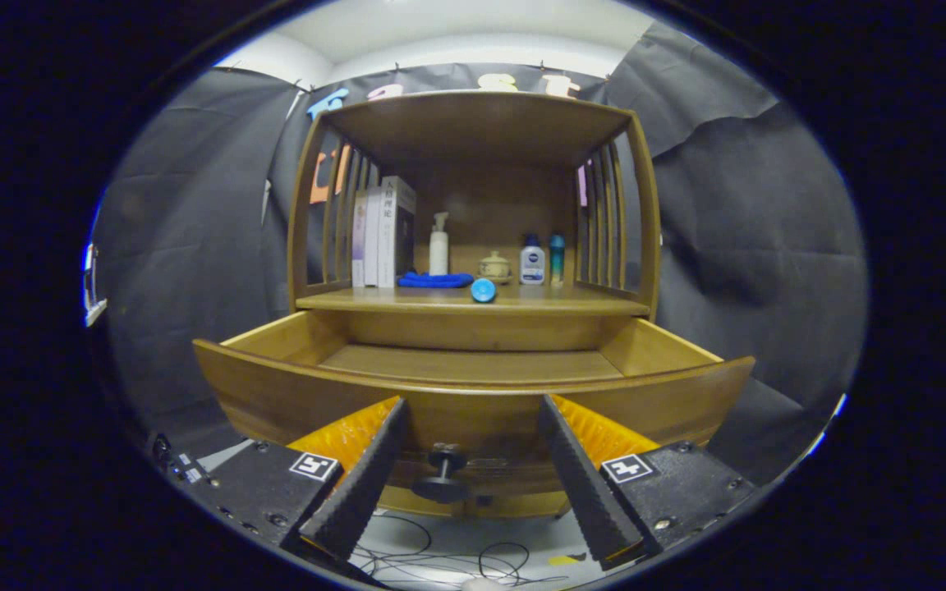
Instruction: Pull open the drawer, take out the items inside it, and place them on the countertop above the cabinet.
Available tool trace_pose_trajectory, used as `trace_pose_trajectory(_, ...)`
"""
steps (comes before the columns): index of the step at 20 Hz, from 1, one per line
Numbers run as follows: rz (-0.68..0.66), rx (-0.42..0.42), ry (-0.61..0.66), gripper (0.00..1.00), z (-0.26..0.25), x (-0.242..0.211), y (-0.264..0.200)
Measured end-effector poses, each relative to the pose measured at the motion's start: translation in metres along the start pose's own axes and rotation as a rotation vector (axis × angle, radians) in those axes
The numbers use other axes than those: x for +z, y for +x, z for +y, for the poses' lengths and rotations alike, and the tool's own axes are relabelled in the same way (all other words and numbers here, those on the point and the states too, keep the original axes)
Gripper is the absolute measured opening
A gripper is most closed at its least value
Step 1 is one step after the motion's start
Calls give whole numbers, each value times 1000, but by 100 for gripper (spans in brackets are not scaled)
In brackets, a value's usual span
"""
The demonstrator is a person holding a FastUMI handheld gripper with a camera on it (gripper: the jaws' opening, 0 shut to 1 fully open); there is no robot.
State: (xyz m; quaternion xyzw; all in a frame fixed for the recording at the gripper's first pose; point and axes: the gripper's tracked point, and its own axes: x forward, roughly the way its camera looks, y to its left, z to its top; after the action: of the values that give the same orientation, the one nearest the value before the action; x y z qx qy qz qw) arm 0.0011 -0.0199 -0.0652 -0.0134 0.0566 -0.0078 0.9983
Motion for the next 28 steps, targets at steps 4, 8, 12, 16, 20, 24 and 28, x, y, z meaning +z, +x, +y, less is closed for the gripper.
trace_pose_trajectory(4, -20, -35, -8, 100, 4, -1, 2)
trace_pose_trajectory(8, -36, -24, 0, 100, 7, -1, 5)
trace_pose_trajectory(12, -41, -23, -5, 100, 13, 2, 19)
trace_pose_trajectory(16, -42, -30, -21, 100, 18, 5, 42)
trace_pose_trajectory(20, -44, -43, -34, 100, 22, 12, 62)
trace_pose_trajectory(24, -29, -46, -32, 99, 24, 16, 81)
trace_pose_trajectory(28, -7, -44, -15, 99, 24, 19, 99)
